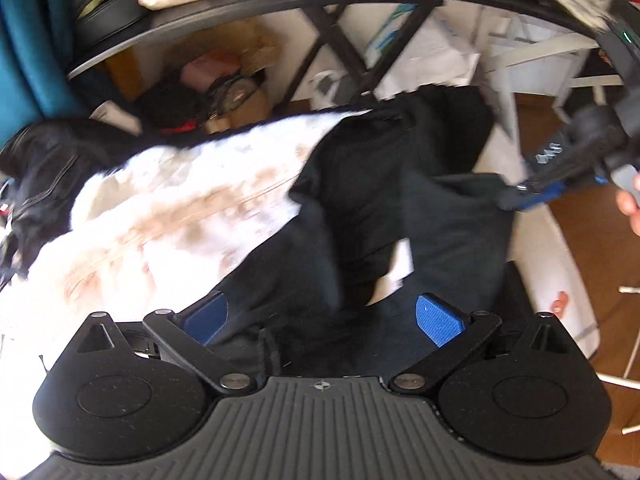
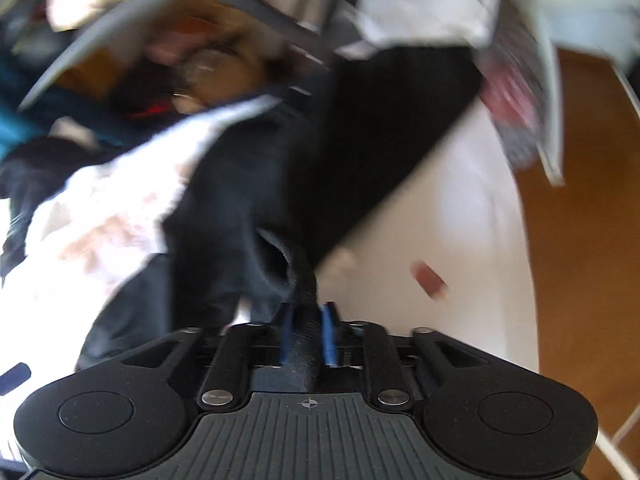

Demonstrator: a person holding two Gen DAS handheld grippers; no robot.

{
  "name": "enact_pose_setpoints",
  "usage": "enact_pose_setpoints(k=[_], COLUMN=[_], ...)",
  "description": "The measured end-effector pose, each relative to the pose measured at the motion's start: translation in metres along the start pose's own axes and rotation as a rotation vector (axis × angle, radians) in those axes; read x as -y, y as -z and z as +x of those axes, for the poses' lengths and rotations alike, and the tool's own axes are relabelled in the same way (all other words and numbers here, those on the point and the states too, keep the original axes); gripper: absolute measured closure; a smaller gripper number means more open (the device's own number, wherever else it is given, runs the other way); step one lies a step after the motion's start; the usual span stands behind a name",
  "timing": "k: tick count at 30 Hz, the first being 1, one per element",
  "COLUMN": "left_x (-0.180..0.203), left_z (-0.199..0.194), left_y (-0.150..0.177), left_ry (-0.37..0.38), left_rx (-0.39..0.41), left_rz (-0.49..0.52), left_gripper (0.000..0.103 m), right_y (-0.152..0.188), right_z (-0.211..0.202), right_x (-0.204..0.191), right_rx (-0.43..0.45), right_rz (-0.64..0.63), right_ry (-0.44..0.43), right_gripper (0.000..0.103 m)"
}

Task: Fold clothes
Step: 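Lift the black garment with the right gripper while the left gripper grasps it too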

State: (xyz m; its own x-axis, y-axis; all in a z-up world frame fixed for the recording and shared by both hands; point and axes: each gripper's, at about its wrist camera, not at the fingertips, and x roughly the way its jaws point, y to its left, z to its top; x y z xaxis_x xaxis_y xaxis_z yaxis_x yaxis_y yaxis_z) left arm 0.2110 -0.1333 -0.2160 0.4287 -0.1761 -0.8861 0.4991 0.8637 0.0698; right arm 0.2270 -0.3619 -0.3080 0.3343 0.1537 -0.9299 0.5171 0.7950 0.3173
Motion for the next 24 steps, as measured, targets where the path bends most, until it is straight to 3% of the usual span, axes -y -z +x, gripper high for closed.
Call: enact_pose_setpoints(k=[2, 4, 6, 13, 14, 16, 18, 20, 22, 23, 24], left_x=[-0.013, -0.029, -0.044, -0.09, -0.097, -0.111, -0.123, -0.127, -0.128, -0.127, -0.126], left_z=[-0.002, -0.007, -0.009, -0.009, -0.007, -0.001, 0.011, 0.026, 0.042, 0.05, 0.059], left_y=[0.004, 0.01, 0.014, 0.032, 0.032, 0.031, 0.029, 0.022, 0.015, 0.011, 0.007], left_ry=[-0.027, -0.064, -0.099, -0.208, -0.211, -0.208, -0.214, -0.205, -0.156, -0.117, -0.086], left_rx=[-0.007, -0.014, -0.024, -0.064, -0.065, -0.068, -0.073, -0.082, -0.086, -0.085, -0.084], left_rz=[-0.034, -0.077, -0.12, -0.237, -0.249, -0.274, -0.299, -0.307, -0.303, -0.297, -0.286], left_gripper=[0.0, 0.0, 0.0, 0.0, 0.0, 0.0, 0.0, 0.0, 0.0, 0.0, 0.0], right_y=[-0.001, -0.005, -0.007, -0.025, -0.027, -0.029, -0.027, -0.021, -0.016, -0.016, -0.014], right_z=[0.006, 0.013, 0.022, 0.073, 0.08, 0.093, 0.104, 0.098, 0.089, 0.08, 0.072], right_x=[0.014, 0.019, 0.018, -0.004, -0.008, -0.01, -0.01, -0.011, -0.009, -0.003, 0.002], right_rx=[0.004, 0.018, 0.04, 0.049, 0.05, 0.017, -0.054, -0.037, -0.02, -0.011, -0.001], right_rz=[0.063, 0.071, 0.039, -0.113, -0.134, -0.153, -0.145, -0.19, -0.214, -0.205, -0.197], right_ry=[-0.022, -0.015, 0.009, 0.106, 0.119, 0.113, 0.069, 0.1, 0.102, 0.084, 0.088], right_gripper=[0.06, 0.048, 0.046, 0.021, 0.013, 0.01, 0.03, 0.058, 0.074, 0.094, 0.097])
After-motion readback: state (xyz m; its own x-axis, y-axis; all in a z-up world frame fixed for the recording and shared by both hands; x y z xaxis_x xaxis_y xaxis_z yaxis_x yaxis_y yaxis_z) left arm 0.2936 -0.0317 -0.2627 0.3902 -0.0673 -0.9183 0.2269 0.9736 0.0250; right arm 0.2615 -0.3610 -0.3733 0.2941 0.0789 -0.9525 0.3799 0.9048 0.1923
